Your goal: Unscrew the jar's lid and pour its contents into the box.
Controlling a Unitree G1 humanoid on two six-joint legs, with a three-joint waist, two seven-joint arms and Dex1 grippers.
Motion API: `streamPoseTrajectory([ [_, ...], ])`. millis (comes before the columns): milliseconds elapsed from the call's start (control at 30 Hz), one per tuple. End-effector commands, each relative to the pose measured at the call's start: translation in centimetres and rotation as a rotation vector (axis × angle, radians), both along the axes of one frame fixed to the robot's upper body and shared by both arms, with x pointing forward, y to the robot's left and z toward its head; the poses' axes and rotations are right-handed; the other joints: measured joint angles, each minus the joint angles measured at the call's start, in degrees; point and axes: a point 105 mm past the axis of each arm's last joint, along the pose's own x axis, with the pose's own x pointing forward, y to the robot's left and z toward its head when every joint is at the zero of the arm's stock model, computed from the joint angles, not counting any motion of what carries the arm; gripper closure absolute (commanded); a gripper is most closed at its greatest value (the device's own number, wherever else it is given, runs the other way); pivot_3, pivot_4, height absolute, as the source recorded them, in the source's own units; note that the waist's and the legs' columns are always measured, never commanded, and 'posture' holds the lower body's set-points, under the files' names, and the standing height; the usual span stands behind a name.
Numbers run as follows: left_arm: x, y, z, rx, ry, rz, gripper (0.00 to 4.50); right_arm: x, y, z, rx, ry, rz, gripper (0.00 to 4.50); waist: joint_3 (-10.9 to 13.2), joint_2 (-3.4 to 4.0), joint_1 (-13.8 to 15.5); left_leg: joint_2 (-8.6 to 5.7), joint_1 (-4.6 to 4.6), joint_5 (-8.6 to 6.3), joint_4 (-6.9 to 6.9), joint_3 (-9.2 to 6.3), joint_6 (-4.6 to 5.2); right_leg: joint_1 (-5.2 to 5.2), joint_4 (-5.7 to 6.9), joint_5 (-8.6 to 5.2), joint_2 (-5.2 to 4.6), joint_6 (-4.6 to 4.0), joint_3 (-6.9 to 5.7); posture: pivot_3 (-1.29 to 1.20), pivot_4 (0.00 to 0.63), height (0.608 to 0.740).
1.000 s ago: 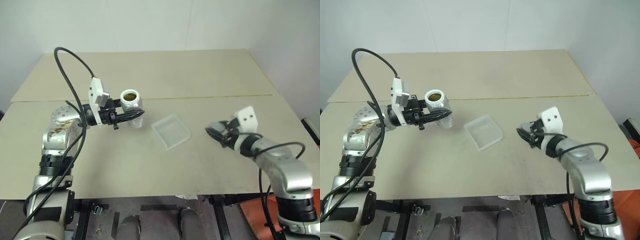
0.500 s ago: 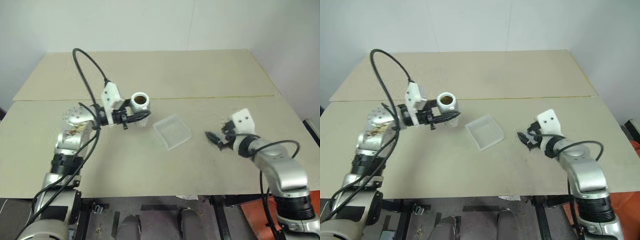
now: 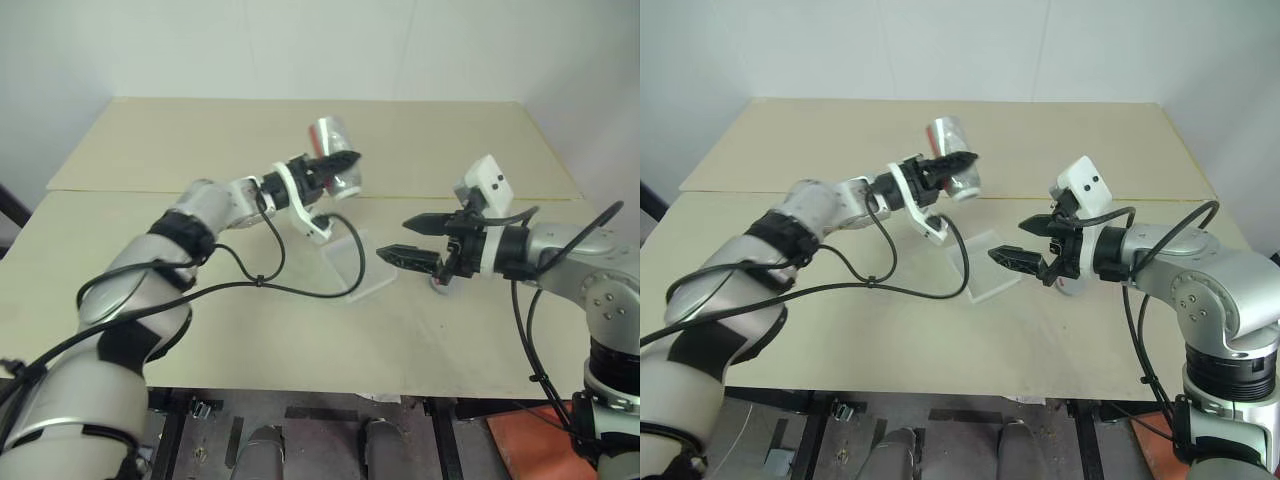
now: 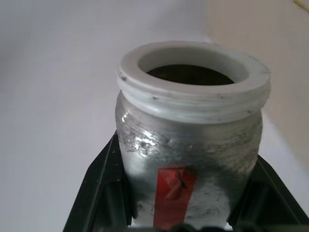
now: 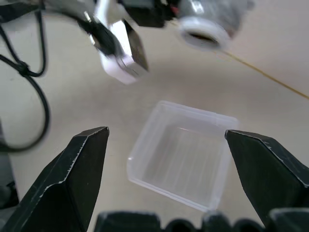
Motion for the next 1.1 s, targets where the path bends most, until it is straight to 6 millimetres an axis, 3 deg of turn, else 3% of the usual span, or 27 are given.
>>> streamPoseTrajectory([
  [33, -0.8, -1.6, 0.0, 0.07, -0.123, -0.11, 2.56, -0.7, 0.5, 0.8, -0.004, -0.041, 0.045, 0.03, 0.0, 0.0, 0.1, 0.0, -0.03, 0.0, 0.0, 0.0, 0.0, -0.02, 0.03, 0.0, 0.0, 0.0, 0.0, 0.0, 0.15, 0.74],
  [233, -0.9, -2.7, -1.1, 0.139, -0.179, -0.145, 2.56, -1.0, 0.6, 0.5, -0.007, -0.042, 0.042, 0.03, 0.0, -0.01, -0.1, 0.0, -0.23, 0.02, 0.01, 0.0, -0.03, -0.21, 0.14, 0.01, 0.0, 0.0, -0.01, 0.0, 0.15, 0.74],
  [600, -0.5, -2.0, -0.9, 0.084, -0.128, -0.108, 2.56, -1.2, 0.5, 0.7, 0.003, -0.057, 0.03, 0.03, 0.0, -0.02, 0.0, 0.0, -0.25, 0.03, 0.01, 0.0, -0.05, -0.2, 0.15, 0.01, -0.01, 0.01, -0.02, 0.0, 0.15, 0.74],
  [733, 0.7, -0.1, 0.9, -0.124, 0.05, 0.006, 2.56, -1.1, 0.5, 0.7, -0.005, -0.079, 0.023, 0.03, 0.0, -0.02, -0.1, 0.0, -0.24, 0.03, 0.02, 0.0, -0.06, -0.2, 0.14, 0.01, -0.01, 0.01, -0.02, 0.0, 0.15, 0.74],
  [900, 2.8, 5.2, 3.4, -0.623, 0.495, 0.196, 2.56, -0.7, 0.0, 1.0, -0.005, -0.153, 0.007, 0.03, 0.0, -0.01, -0.6, 0.02, -0.2, 0.12, 0.01, 0.02, -0.21, -0.2, 0.12, 0.01, -0.02, 0.0, -0.02, 0.0, 0.15, 0.74],
  [967, 3.6, 7.0, 3.3, -0.773, 0.641, 0.25, 2.56, -0.7, -0.1, 1.0, -0.006, -0.166, 0.009, 0.03, 0.0, 0.0, -0.7, 0.02, -0.17, 0.27, 0.01, 0.03, -0.47, -0.17, 0.14, 0.01, -0.03, 0.0, -0.02, 0.0, 0.15, 0.74],
  [1100, 4.8, 10.8, 1.7, -1.219, 1.135, 0.264, 2.56, -0.5, -0.1, 0.9, -0.015, -0.188, 0.016, 0.03, 0.0, 0.0, -0.9, 0.03, -0.19, 0.36, 0.02, 0.0, -0.63, -0.12, 0.19, 0.01, -0.03, 0.0, -0.07, 0.0, 0.15, 0.74],
])
